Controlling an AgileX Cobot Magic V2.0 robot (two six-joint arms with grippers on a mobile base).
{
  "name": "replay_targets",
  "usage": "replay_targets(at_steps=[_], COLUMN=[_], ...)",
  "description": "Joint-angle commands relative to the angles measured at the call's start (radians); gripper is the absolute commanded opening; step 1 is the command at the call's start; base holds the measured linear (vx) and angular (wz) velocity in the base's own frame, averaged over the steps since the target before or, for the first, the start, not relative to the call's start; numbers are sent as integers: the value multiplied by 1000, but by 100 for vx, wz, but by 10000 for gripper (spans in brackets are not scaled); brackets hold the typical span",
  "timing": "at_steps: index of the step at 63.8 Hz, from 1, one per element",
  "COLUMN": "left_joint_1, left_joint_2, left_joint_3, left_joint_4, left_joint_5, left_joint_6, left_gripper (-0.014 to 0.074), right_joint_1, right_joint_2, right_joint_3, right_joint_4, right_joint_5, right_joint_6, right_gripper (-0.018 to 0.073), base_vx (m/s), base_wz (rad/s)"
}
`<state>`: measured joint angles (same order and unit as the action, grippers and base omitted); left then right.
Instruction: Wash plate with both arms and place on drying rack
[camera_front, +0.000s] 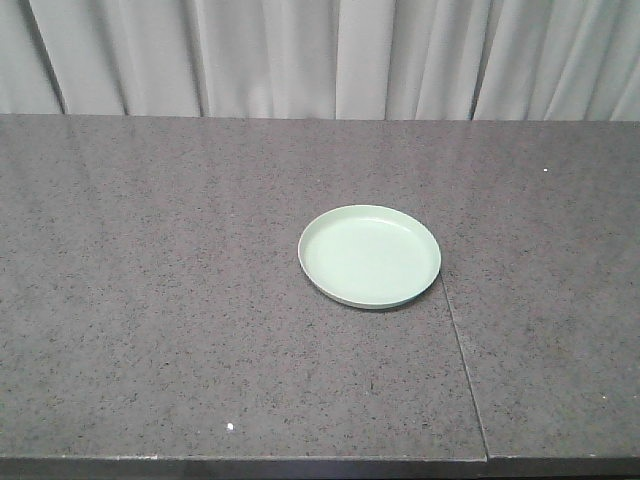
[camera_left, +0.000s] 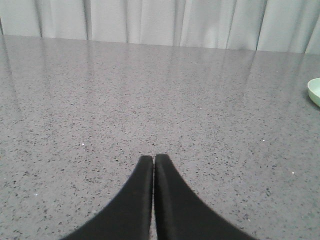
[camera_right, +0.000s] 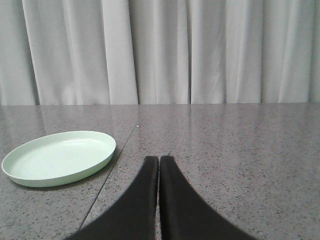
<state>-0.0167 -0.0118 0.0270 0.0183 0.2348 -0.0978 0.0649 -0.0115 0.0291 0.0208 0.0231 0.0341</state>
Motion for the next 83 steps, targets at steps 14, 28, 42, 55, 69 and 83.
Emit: replay_targets(at_steps=[14, 28, 42, 55, 69, 83], left_joint_1=[0, 0, 0, 0, 0, 0], left_joint_2=[-14, -14, -14, -14, -14, -14], left_joint_3=[-26, -26, -26, -26, -26, -26], left_joint_4=[-9, -9, -9, -9, -9, -9], left_joint_5=[-72, -72, -72, -72, -72, -72], left_joint_6=[-9, -9, -9, -9, -9, -9], left_gripper=[-6, -6, -6, -6, -6, -6], right_joint_1=[1, 1, 1, 1, 1, 1], right_joint_2=[-4, -4, -4, -4, -4, -4], right_joint_3=[2, 2, 2, 2, 2, 2], right_joint_4=[-8, -8, -8, -8, -6, -7], right_joint_5=[-80, -79, -79, -79, -79, -76], right_joint_6=[-9, -9, -9, -9, -9, -9], right_gripper=[-4, -4, -4, -4, -4, -4], base_vx=[0, 0, 0, 0, 0, 0], base_wz=[0, 0, 0, 0, 0, 0])
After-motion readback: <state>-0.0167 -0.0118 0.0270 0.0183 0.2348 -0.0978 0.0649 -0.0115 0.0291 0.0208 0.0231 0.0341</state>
